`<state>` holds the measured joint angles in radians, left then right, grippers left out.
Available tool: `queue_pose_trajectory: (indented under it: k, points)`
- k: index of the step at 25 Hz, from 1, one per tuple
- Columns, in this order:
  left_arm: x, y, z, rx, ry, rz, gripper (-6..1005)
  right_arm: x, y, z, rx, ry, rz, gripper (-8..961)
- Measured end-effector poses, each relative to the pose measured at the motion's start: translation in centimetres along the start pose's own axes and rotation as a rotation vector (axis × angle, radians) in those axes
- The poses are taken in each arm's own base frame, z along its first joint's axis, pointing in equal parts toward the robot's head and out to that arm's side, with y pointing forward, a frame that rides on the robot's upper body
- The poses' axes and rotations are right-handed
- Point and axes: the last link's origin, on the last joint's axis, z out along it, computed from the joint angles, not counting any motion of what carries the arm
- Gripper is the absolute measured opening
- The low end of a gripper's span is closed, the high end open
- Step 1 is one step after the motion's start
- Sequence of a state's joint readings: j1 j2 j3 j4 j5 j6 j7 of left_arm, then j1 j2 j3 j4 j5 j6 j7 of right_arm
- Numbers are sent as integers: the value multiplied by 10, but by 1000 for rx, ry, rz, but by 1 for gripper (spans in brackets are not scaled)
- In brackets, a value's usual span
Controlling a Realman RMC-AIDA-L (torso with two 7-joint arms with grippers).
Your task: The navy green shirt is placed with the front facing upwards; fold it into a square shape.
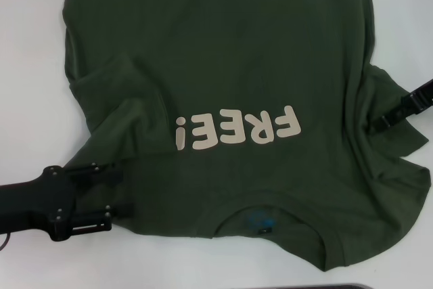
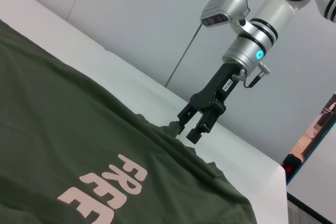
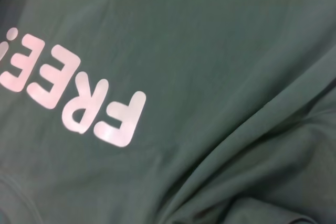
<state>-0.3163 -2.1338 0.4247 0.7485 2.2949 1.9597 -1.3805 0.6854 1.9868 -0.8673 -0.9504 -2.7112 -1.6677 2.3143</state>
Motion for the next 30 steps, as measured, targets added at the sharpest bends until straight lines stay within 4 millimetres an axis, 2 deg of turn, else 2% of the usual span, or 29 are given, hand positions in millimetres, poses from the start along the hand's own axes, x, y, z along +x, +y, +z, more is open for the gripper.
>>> queue_pose_trajectory:
  k: [18,30]
  points:
    - [2,-1,1,-4,0,2,718,-1,6,5,-32,-20,2,896]
    - [1,-1,1,-1,0,1,717,-6,11,-1,-34,-51,3,895]
